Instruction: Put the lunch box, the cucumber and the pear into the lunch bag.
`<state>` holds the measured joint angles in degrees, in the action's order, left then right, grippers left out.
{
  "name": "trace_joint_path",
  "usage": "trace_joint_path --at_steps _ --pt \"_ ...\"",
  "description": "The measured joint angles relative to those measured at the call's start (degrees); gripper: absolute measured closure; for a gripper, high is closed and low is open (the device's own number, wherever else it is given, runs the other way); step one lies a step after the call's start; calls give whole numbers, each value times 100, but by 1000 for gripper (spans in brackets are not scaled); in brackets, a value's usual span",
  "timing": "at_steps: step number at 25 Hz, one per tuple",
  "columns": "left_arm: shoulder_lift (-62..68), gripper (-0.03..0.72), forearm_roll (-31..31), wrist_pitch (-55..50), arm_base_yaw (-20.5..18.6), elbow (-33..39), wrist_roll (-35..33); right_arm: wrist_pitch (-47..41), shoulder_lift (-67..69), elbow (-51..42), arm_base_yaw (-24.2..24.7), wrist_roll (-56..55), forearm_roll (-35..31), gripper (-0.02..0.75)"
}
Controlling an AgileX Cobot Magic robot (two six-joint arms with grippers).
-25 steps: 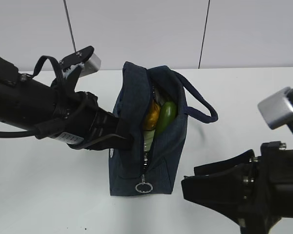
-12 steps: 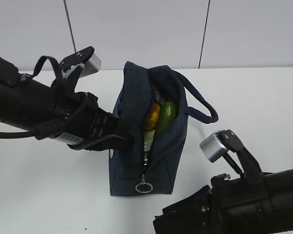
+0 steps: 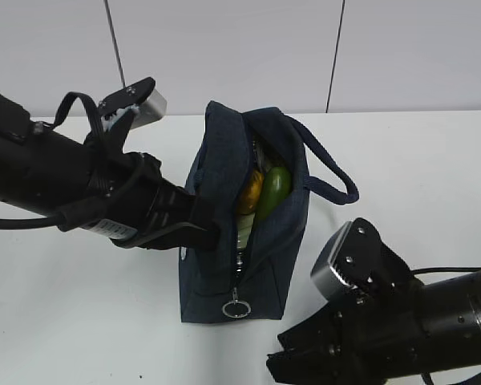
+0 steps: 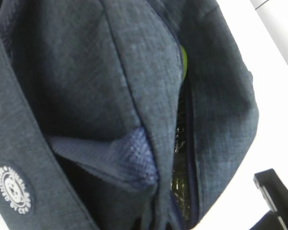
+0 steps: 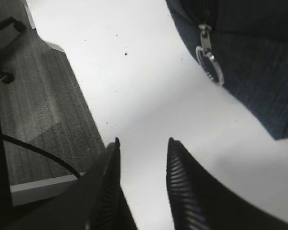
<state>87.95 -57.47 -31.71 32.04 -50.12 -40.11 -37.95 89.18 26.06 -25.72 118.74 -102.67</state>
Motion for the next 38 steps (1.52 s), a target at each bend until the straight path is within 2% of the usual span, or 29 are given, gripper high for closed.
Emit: trace_joint_path --at_steps 7,21,38 --pt "0 703 0 -30 0 0 0 134 239 419 0 632 -9 475" --pt "0 703 0 -129 0 0 0 531 1129 1116 0 787 -34 476" --pt "0 703 5 -158 0 0 0 320 1744 1519 0 1130 -44 476"
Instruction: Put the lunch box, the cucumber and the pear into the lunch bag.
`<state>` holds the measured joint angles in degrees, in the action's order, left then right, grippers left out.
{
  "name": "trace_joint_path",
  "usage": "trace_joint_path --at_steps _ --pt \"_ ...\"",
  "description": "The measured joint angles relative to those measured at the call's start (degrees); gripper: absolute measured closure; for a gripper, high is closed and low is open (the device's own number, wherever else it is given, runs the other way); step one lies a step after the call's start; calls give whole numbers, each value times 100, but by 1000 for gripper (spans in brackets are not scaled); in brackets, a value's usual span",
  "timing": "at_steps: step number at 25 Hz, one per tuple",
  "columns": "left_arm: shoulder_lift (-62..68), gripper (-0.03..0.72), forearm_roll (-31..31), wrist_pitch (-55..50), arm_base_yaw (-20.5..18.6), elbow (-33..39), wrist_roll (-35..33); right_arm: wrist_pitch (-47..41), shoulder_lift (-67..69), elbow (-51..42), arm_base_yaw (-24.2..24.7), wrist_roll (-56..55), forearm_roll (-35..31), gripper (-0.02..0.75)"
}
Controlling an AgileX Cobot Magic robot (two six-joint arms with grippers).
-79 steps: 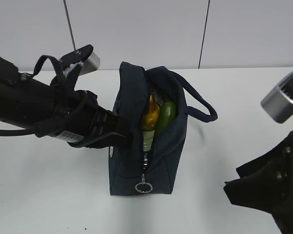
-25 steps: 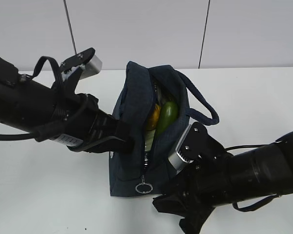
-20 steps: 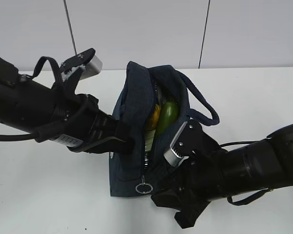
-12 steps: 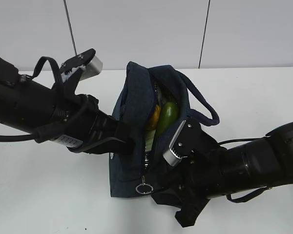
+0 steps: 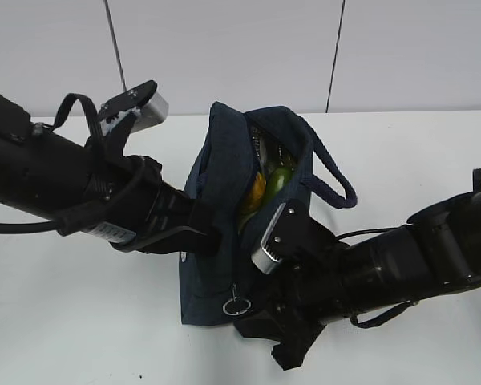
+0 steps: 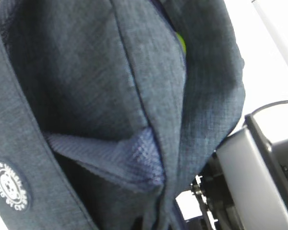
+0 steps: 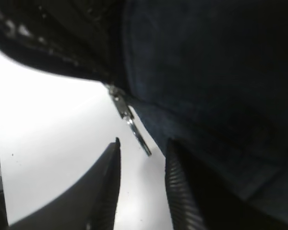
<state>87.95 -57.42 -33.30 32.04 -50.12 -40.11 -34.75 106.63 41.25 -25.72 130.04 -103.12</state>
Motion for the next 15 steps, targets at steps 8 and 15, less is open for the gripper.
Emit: trace_joint_path --at_steps 8,15 --pt "0 703 22 0 0 0 0 -230 1 61 0 9 0 484" --pt "0 703 33 0 0 0 0 -311 1 61 0 9 0 654"
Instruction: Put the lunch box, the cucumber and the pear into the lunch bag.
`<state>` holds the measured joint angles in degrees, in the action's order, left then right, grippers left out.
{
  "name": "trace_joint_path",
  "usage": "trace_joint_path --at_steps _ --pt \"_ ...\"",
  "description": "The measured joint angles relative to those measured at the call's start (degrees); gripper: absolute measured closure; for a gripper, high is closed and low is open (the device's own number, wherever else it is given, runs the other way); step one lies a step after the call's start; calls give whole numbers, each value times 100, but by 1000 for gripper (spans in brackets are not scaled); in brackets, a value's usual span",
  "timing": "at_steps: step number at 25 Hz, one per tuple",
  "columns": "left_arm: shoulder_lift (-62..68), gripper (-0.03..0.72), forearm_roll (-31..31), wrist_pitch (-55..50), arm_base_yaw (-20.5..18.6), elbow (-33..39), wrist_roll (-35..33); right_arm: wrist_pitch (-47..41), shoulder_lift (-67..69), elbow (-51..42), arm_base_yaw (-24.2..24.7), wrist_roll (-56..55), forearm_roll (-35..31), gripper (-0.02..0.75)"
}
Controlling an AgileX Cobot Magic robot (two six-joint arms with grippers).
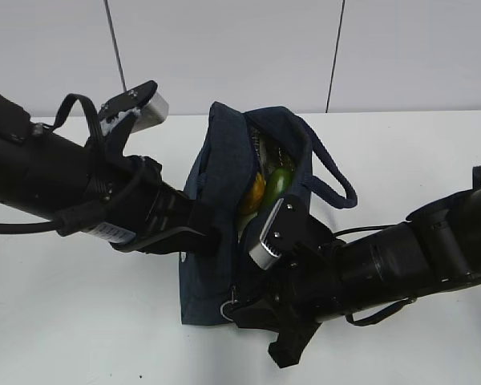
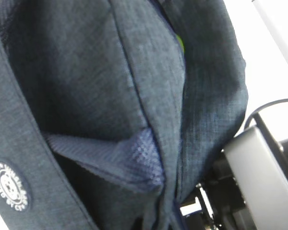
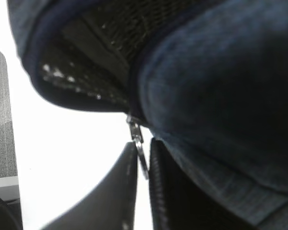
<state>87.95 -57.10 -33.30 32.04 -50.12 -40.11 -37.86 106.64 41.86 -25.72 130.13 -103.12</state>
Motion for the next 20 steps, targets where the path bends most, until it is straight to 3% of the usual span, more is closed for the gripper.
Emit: trace_joint_path --at_steps 3,20 --pt "0 703 5 5 0 0 0 -11 0 0 0 -12 0 732" --pt "0 703 136 94 0 0 0 -505 -684 0 0 -1658 1148 732"
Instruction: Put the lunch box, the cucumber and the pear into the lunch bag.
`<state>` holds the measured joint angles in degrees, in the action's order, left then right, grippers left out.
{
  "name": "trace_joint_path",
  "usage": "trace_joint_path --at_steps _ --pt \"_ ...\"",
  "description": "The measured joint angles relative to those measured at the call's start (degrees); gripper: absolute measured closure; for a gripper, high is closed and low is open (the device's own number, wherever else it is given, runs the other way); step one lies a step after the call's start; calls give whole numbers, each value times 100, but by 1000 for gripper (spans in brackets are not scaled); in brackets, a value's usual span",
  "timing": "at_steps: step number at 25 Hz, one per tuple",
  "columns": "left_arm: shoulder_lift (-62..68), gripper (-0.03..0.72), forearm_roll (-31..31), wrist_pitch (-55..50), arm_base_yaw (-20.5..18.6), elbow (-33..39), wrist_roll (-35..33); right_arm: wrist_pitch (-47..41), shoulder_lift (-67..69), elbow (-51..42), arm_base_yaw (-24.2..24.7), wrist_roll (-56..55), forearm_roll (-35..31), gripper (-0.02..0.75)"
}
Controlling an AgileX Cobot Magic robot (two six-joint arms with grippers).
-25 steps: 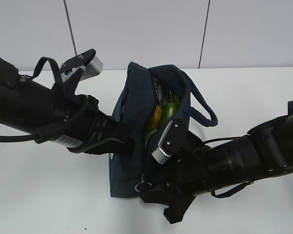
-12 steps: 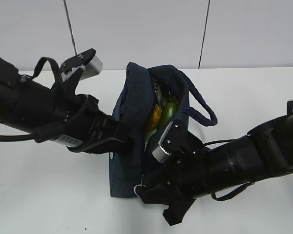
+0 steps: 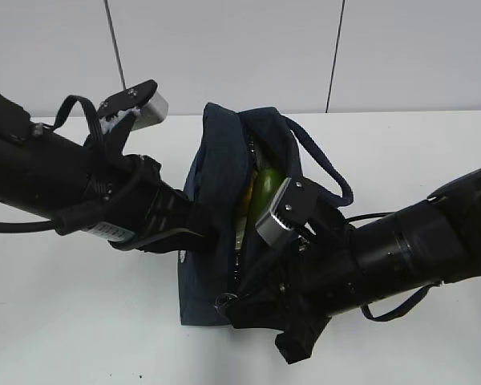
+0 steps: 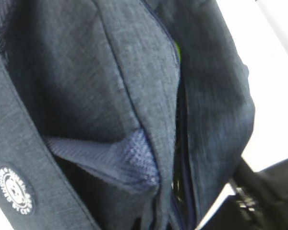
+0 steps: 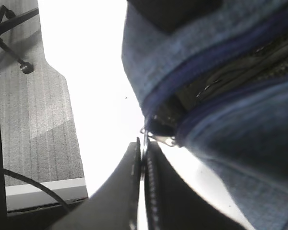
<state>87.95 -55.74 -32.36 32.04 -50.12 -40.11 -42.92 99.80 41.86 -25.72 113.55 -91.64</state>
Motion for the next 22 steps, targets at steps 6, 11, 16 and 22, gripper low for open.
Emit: trace_joint_path --at_steps 6,11,16,22 --pt "0 648 156 7 0 0 0 52 -532 0 20 -518 412 732" --pt "0 522 313 -9 0 0 0 238 -870 0 20 -671 574 732" --pt "0 425 476 -104 0 0 0 411 -1180 0 20 -703 600 732" --pt "0 411 557 -218 0 0 0 442 -1520 0 20 -703 501 732"
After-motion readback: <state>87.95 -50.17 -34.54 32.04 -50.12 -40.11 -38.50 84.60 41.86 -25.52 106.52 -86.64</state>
